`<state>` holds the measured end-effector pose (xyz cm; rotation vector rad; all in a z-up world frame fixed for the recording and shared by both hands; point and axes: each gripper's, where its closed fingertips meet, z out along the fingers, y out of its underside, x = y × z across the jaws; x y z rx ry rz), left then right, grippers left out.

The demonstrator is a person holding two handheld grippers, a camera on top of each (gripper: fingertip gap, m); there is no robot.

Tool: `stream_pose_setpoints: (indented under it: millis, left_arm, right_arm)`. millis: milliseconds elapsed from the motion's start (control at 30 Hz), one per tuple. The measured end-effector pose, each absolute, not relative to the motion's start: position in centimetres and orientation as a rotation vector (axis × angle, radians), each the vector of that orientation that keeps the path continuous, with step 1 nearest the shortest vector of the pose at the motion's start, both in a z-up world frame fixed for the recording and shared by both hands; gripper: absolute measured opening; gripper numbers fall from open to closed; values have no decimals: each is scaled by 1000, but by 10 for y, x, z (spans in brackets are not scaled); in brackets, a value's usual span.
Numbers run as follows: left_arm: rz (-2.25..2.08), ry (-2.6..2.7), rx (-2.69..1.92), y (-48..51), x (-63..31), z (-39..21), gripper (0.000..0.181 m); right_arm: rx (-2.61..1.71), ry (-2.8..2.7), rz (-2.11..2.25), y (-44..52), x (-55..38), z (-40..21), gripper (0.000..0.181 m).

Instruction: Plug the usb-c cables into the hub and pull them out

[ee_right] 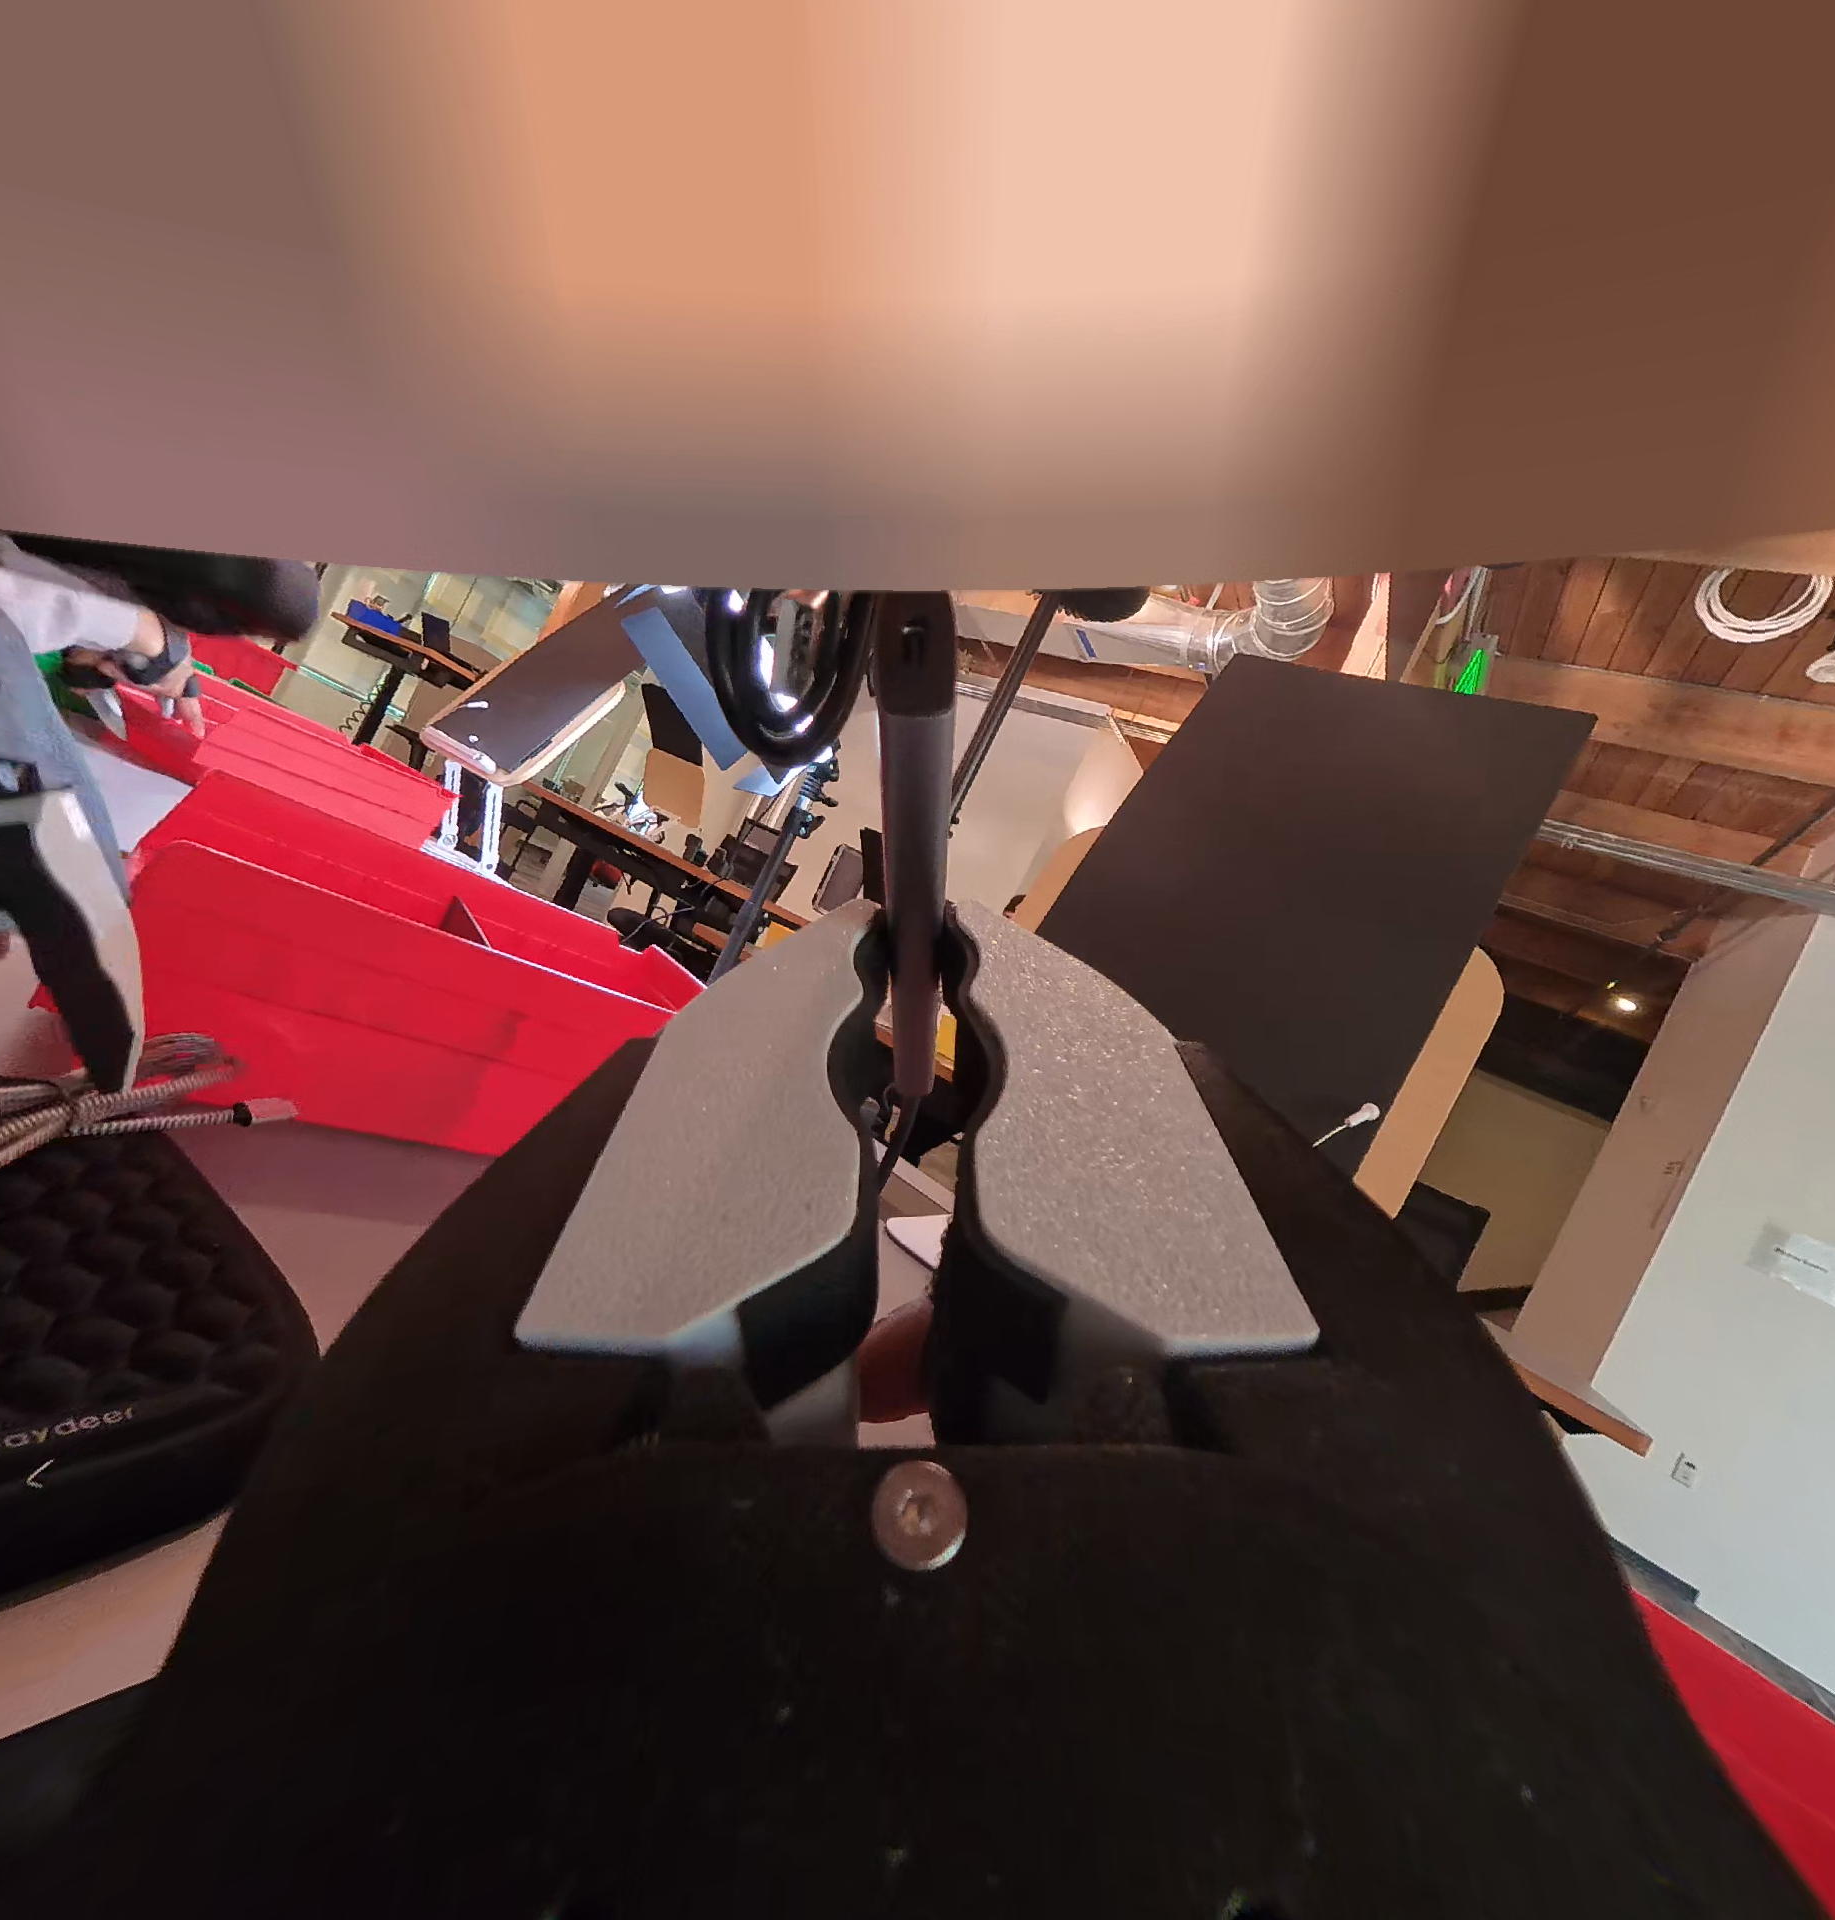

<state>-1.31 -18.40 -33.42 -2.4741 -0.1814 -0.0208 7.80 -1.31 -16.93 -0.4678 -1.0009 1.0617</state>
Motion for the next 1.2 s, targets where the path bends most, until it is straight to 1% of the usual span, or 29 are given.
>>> stream_pose_setpoints:
  millis: [33,233,300,367,400,433,467,500,533,600,667,800,833,933,1033,1067,1200]
  left_arm:
    - [-29,-173,-2478,-180,-12,-340,82]
    - [53,155,-2498,-171,-6,-346,79]
    - [2,291,-2477,-171,1,-344,72]
    - [-26,430,-2476,-173,5,-344,69]
    - [-42,509,-2468,-176,7,-343,65]
    - [-37,574,-2469,-179,4,-343,55]
    - [4,634,-2478,-183,-2,-343,37]
    - [19,704,-2467,-186,-5,-341,31]
    - [12,770,-2466,-190,-7,-341,18]
    - [-32,876,-2444,-196,-6,-339,14]
    - [-56,971,-2410,-199,-5,-339,13]
    - [-103,852,-2441,-196,1,-336,23]
    - [-108,764,-2435,-192,3,-332,29]
    - [-73,466,-2365,-180,1,-313,61]
    - [-45,153,-2224,-172,-2,-289,74]
    - [-56,66,-2191,-172,-2,-285,82]
    - [-77,-108,-2229,-184,-2,-300,86]
  right_arm:
    - [-464,-1001,1058,-14,78,-169,8]
    - [-448,-1019,1038,-19,75,-171,8]
    - [-450,-1016,1039,-17,76,-170,8]
    - [-457,-1005,1046,-15,77,-170,8]
    - [-459,-1001,1047,-14,77,-169,8]
    - [-461,-999,1047,-13,78,-169,8]
    - [-463,-1000,1044,-13,78,-170,8]
    - [-463,-1003,1041,-13,77,-170,8]
    - [-463,-1006,1037,-13,76,-171,8]
    - [-461,-1012,1030,-13,75,-171,8]
    - [-460,-1016,1025,-14,75,-172,8]
    - [-462,-1019,1018,-14,74,-173,8]
    - [-464,-1019,1018,-13,74,-173,8]
    - [-463,-1021,1015,-13,74,-173,8]
    - [-457,-1024,1010,-15,74,-174,8]
    - [-454,-1026,1007,-15,74,-174,8]
    - [-447,-1032,993,-16,73,-174,8]
